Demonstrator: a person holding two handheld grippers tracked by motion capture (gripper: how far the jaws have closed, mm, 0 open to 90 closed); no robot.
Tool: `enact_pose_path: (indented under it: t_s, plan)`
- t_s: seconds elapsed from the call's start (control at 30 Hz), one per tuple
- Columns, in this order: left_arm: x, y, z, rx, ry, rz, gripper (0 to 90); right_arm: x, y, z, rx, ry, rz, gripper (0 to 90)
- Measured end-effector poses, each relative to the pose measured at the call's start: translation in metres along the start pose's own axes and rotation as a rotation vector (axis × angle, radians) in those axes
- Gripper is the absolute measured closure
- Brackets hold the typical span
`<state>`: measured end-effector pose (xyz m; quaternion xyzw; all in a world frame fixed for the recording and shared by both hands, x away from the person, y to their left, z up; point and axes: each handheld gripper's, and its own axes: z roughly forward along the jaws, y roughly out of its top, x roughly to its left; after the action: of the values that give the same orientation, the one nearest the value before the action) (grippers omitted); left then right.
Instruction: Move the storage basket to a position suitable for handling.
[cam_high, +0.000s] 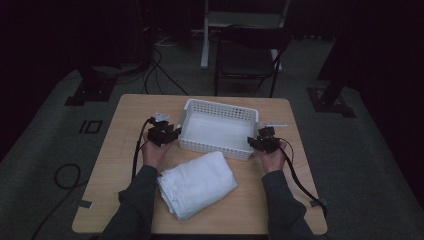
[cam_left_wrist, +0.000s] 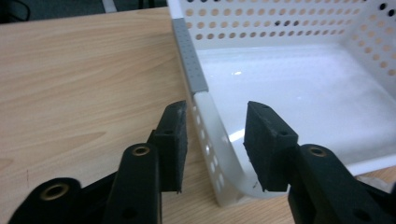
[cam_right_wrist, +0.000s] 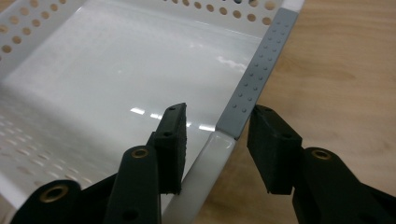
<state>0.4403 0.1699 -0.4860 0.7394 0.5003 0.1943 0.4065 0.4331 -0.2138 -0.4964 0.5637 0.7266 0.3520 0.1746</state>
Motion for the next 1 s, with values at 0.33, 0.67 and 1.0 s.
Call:
enact_pose_path:
  t_s: [0.33, 0.67, 1.0]
  plan:
    - [0.014, -0.008, -0.004, 0.008, 0.052, -0.038, 69.1, 0.013, 0.024, 0.027, 0.006, 0.006, -0.043, 62.8]
    - [0.023, -0.007, -0.006, 0.001, 0.090, -0.068, 70.8, 0.019, 0.040, 0.044, 0.012, 0.025, -0.044, 64.2]
    - [0.029, -0.006, -0.008, 0.005, 0.121, -0.078, 71.5, 0.026, 0.048, 0.052, 0.024, 0.025, -0.070, 64.5]
